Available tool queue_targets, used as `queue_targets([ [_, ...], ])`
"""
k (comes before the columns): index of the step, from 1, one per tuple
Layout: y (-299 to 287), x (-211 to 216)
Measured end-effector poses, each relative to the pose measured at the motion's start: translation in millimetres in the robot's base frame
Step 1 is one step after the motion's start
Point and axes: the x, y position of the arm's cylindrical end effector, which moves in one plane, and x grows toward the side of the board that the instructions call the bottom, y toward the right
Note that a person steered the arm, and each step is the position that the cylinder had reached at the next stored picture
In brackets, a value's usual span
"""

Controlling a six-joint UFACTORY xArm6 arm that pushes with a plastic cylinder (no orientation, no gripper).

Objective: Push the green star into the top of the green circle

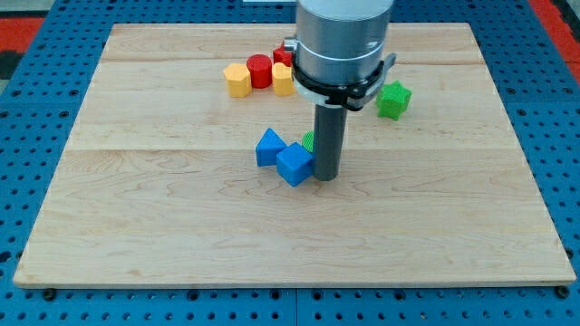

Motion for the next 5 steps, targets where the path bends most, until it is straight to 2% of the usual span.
queue_targets([
  [1,59,-1],
  [2,135,-36],
  [3,177,-99],
  [4,167,-122],
  [5,139,-122],
])
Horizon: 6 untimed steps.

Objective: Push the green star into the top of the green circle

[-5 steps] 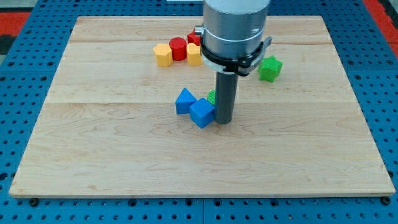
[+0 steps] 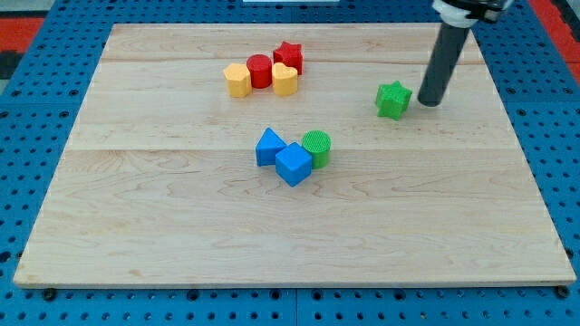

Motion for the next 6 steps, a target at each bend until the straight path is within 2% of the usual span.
queue_targets([
  [2,-43,-28],
  [3,-69,1],
  [4,-71,16],
  [6,-42,29],
])
